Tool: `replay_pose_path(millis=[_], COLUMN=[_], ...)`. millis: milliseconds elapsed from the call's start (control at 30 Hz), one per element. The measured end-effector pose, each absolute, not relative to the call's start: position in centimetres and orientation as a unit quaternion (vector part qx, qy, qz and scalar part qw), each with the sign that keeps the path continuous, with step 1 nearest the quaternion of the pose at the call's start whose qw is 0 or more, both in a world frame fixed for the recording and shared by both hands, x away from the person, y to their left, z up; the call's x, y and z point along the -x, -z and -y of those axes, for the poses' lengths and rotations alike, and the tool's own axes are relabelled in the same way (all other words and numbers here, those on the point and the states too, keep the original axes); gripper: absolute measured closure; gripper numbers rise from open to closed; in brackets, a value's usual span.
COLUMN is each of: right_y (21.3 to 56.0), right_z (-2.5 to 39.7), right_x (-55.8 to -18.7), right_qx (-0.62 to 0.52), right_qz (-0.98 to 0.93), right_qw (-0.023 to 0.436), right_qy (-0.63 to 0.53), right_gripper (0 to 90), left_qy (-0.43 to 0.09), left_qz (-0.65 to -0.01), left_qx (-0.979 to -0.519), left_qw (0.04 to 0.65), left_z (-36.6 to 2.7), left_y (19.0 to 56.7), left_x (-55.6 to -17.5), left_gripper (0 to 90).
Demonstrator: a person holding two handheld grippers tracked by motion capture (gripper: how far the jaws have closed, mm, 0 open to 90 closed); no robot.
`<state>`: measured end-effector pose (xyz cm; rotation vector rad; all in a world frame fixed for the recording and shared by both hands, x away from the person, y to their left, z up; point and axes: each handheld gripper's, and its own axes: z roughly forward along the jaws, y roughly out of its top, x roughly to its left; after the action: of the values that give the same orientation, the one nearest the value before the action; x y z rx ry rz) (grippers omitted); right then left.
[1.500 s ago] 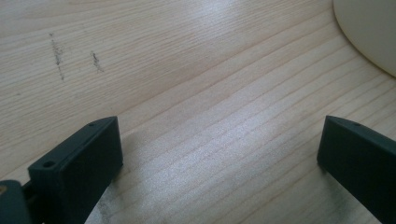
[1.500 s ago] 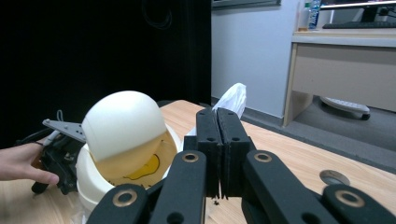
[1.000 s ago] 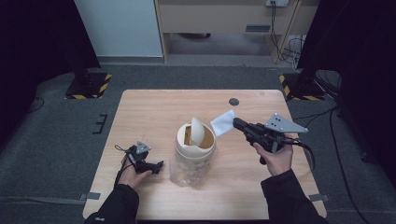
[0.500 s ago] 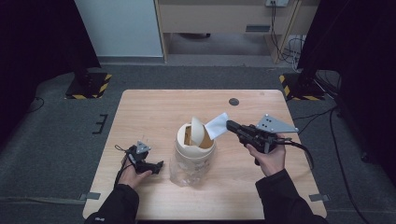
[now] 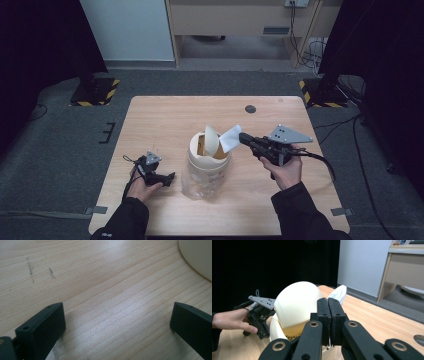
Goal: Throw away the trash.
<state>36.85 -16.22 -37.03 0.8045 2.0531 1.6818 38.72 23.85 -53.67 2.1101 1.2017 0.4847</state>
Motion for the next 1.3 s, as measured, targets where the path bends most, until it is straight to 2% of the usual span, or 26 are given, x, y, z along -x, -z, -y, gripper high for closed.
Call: replay_pose_path(millis=[900,1100,1300], right_y=[39.9,40.0,39.6], right_z=[12.9,13.0,14.9], right_x=[-38.0,-38.0,-38.4], right_qx=[-0.286,-0.281,-0.301], right_qz=[-0.764,-0.764,-0.739], right_qw=[0.141,0.141,0.163], right_qy=[-0.561,-0.564,-0.581], right_gripper=[87.3,76.1,59.1], left_qy=[-0.185,-0.185,-0.185], left_qz=[-0.459,-0.459,-0.459], left_qx=[-0.805,-0.805,-0.805], left_qw=[0.326,0.327,0.326], left_z=[-23.9,-23.9,-23.9], left_y=[53.7,53.7,53.7], left_x=[-38.7,-38.7,-38.7], left_gripper=[0.0,0.0,0.0])
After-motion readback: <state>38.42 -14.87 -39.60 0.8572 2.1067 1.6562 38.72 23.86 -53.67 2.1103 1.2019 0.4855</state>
